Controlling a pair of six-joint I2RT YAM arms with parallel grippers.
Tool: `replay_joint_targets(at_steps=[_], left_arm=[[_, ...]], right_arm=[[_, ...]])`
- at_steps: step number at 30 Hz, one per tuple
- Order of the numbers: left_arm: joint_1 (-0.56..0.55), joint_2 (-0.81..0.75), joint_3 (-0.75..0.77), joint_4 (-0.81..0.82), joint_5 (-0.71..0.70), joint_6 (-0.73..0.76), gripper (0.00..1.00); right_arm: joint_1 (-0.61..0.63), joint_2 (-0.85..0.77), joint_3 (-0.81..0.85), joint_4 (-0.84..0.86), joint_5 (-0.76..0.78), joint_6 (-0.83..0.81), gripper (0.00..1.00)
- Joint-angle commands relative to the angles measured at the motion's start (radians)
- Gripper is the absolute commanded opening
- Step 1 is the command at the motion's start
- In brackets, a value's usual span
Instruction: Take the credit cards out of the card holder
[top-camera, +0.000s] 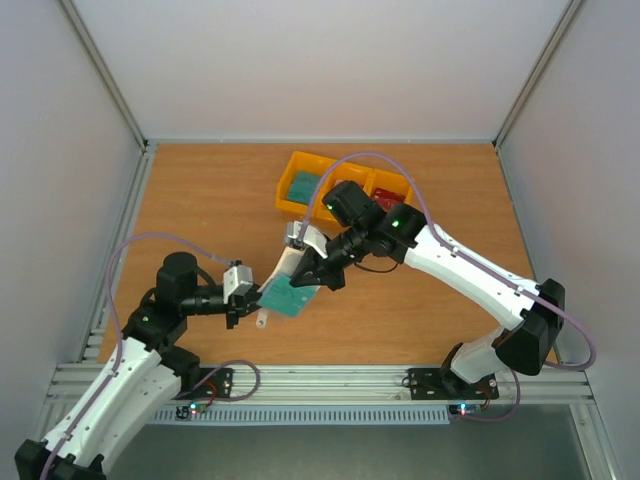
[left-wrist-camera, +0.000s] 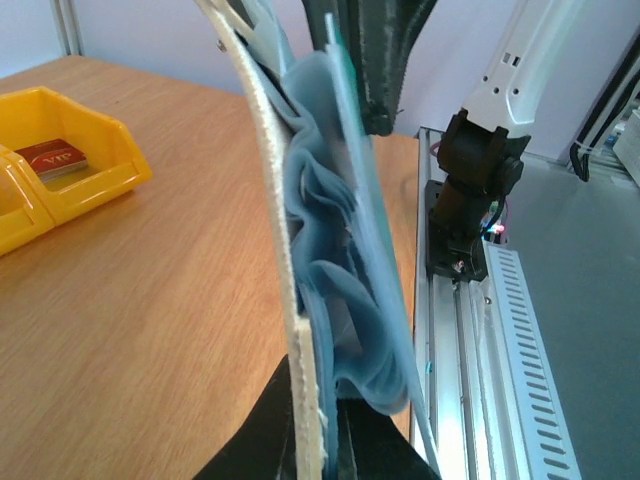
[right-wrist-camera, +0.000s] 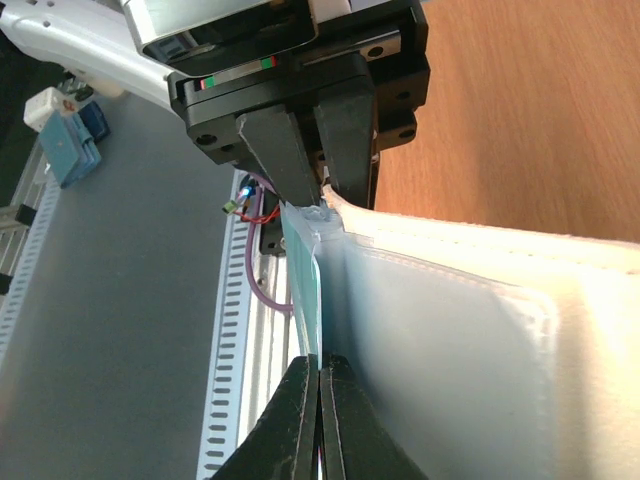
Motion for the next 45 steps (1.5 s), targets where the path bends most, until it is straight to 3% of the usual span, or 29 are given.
replay_joint_targets(at_steps=[1, 27, 45], left_arm=[[-0.014, -0.01, 0.033, -0.018, 0.015, 0.072, 0.0], [-0.028, -0.019, 0.035, -0.026, 0.019, 0.066, 0.0], [-0.031, -0.026, 0.036, -0.002, 0.018, 0.029, 0.0]], right_arm=[[-0.017, -0.029, 0.025, -0.019, 0.016, -0.011, 0.03], [-0.099, -0.061, 0.036, -0.05, 0.048, -0.051, 0.04], [-0.1, -0.001, -0.042, 0.083, -0.064, 0.036, 0.09]])
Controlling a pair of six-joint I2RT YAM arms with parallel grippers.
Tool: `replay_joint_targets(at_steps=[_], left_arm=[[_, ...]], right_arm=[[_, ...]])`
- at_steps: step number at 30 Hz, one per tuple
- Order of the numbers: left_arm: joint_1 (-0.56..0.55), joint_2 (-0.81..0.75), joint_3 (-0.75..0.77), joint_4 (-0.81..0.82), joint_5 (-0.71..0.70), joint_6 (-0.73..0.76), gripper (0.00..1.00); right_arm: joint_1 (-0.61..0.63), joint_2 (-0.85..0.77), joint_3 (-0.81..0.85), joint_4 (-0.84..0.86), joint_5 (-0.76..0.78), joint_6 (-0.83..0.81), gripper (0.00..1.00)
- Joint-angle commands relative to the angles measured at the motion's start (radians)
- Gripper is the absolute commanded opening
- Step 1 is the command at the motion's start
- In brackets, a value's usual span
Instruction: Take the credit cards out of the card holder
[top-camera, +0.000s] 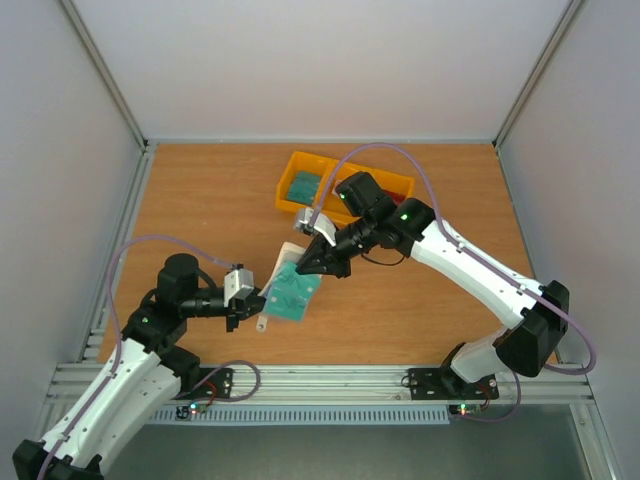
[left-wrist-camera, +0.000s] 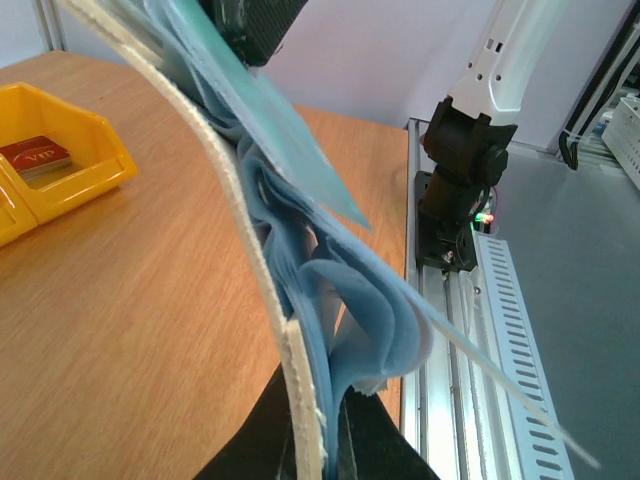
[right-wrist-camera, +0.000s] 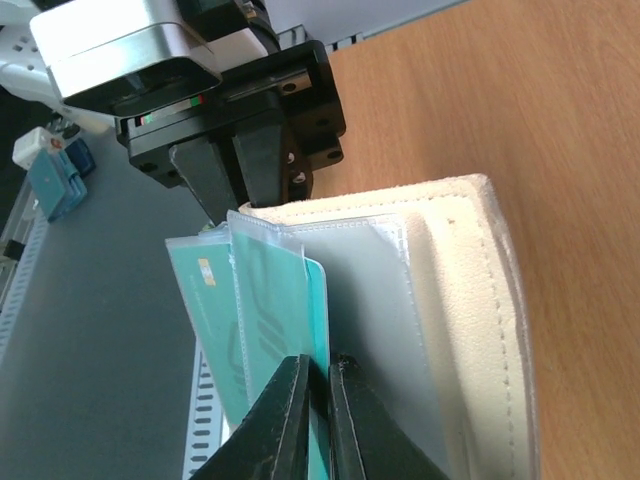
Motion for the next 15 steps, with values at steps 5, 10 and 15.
replay_joint_targets(at_steps=[5, 10, 15], left_arm=[[-0.007, -0.016, 0.032, 0.016, 0.024, 0.0, 0.0], [-0.007, -0.016, 0.032, 0.025, 0.024, 0.003, 0.0], [-0.009, -0.022, 0.033, 0.017, 0.023, 0.003, 0.0]], right_arm=[[-0.008, 0.012, -0.024, 0.049, -0.036, 0.026, 0.15], [-0.013, 0.02, -0.024, 0.044, -0.076, 0.034, 0.16], [-0.018, 0.019, -0.042, 0.045, -0.095, 0.05, 0.15]])
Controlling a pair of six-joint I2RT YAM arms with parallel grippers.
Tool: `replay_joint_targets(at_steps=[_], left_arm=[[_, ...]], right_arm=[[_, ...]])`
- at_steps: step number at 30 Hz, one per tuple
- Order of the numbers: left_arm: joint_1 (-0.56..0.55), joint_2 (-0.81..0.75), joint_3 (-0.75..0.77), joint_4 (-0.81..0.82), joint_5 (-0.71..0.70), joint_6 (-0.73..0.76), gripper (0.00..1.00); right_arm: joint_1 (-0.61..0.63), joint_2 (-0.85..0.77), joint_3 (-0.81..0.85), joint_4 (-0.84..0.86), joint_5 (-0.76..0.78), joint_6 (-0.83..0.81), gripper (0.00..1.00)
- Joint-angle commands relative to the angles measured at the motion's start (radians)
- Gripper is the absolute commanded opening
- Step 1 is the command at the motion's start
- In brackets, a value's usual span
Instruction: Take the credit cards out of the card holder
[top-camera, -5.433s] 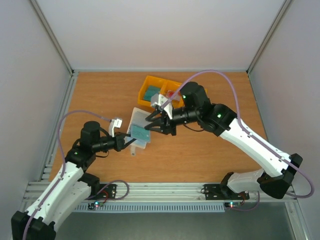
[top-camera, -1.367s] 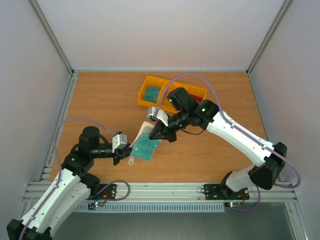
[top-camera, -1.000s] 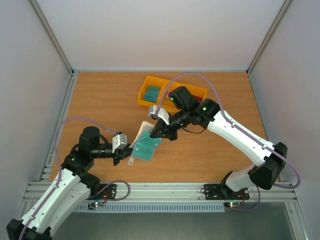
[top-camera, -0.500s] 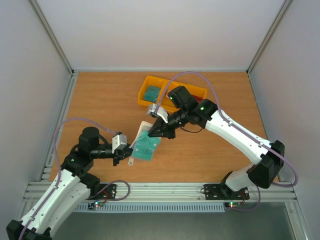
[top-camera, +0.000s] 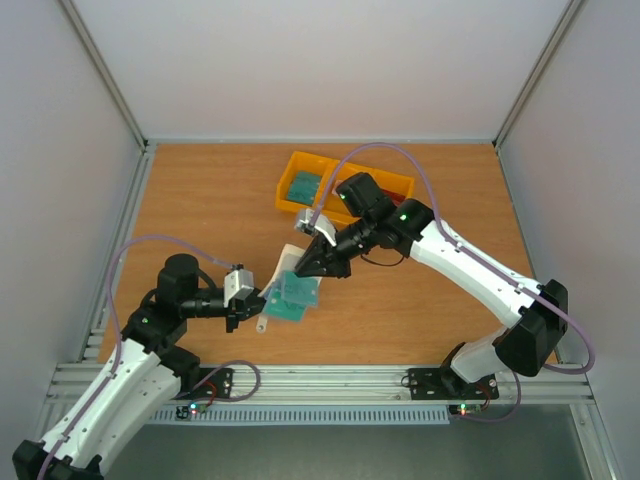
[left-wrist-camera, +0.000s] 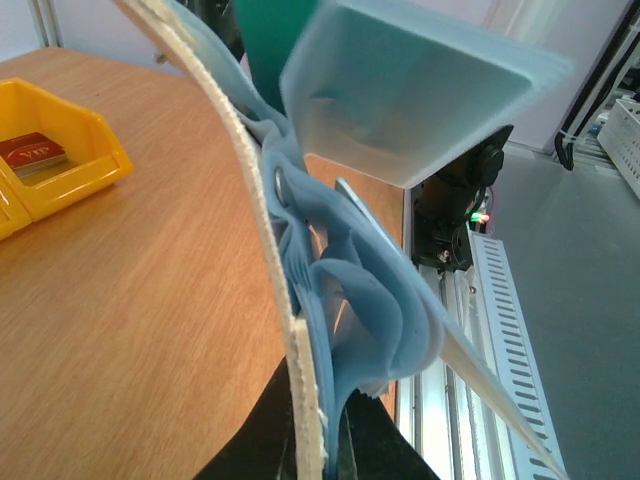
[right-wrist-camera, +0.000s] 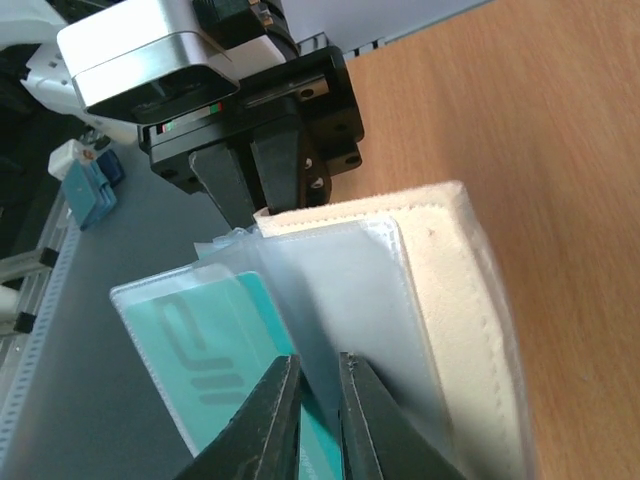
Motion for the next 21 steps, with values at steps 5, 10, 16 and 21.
replay_joint_targets(at_steps=[5, 10, 16, 21], left_arm=[[-0.008, -0.009, 0.032, 0.047, -0.001, -0.033, 0.0], [-0.009, -0.002, 0.034, 0.045, 0.0, -0.005, 0.0], [-0.009, 0.008, 0.039, 0.068, -0.037, -0.064, 0.0], [-0.009, 0.01, 0.027, 0.114, -0.031, -0.108, 0.0]], right_arm=[[-0.006, -0.029, -0.073, 0.086, 0.043, 0.058, 0.3], [0.004, -0.034, -0.075, 0.101, -0.007, 0.004, 0.3], [0.034, -0.004, -0.057, 0.033, -0.06, -0.042, 0.26], [0.084, -0.051, -0.084, 0.099, -0.081, -0.037, 0.22]])
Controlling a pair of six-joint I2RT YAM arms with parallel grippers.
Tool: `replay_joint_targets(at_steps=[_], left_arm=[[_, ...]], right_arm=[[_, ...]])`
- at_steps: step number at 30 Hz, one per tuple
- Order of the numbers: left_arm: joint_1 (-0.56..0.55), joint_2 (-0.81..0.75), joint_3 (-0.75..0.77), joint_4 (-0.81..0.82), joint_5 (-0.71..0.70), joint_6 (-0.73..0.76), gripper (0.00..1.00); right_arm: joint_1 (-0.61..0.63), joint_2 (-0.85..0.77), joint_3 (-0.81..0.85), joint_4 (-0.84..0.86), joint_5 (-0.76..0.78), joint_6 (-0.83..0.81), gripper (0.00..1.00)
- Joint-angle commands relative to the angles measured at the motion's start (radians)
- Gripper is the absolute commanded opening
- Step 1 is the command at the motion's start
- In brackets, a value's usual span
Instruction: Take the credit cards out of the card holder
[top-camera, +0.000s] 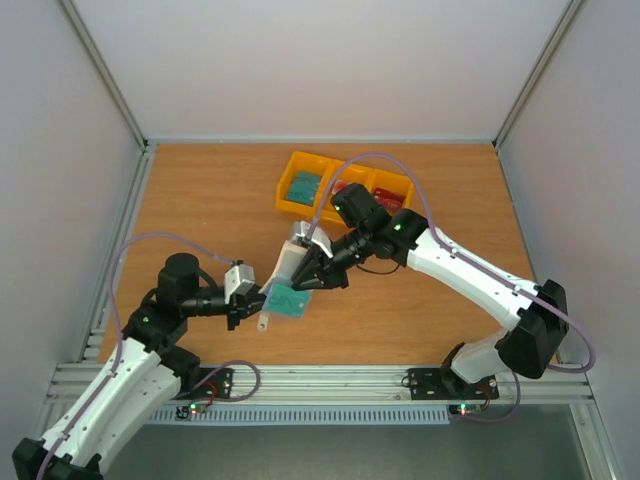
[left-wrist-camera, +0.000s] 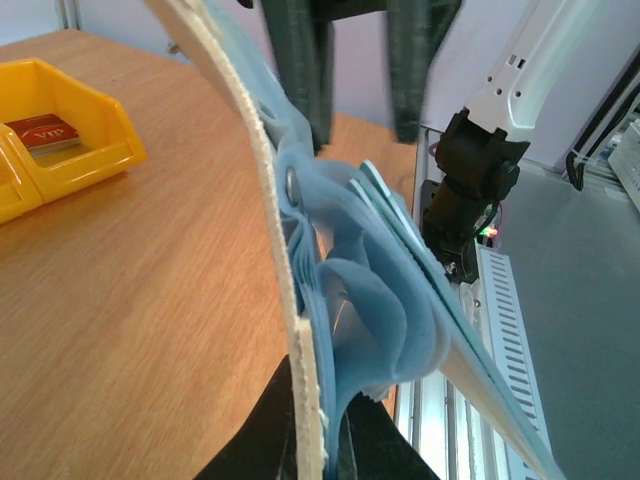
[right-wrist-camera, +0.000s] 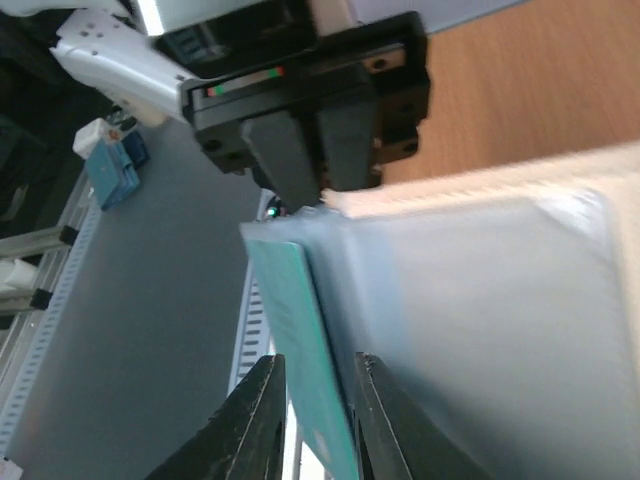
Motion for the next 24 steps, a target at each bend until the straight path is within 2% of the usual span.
replay_joint_targets(at_steps=[1, 5, 9, 18, 24], left_arm=[[-0.005, -0.001, 0.028, 0.102, 0.004, -0.036, 0.0], [-0.005, -0.025, 0.023, 0.118, 0.053, 0.002, 0.0], [-0.008, -0.057, 0.0, 0.12, 0.094, 0.062, 0.0], [-0.017, -0.083, -0.004, 0.05, 0.107, 0.211, 0.0], [-0.021, -0.077, -0.008, 0.119, 0.081, 0.14, 0.0]], right_arm=[[0.052, -0.037, -0.008, 0.032, -0.041, -0.012, 0.25], [0.057, -0.032, -0.024, 0.023, 0.024, -0.007, 0.35], [0.057, -0.027, -0.011, 0.033, 0.015, -0.003, 0.42], [0.056, -0.079, 0.004, 0.001, 0.014, -0.005, 0.46], [0.089, -0.037, -0.002, -0.002, 0.056, 0.015, 0.46]])
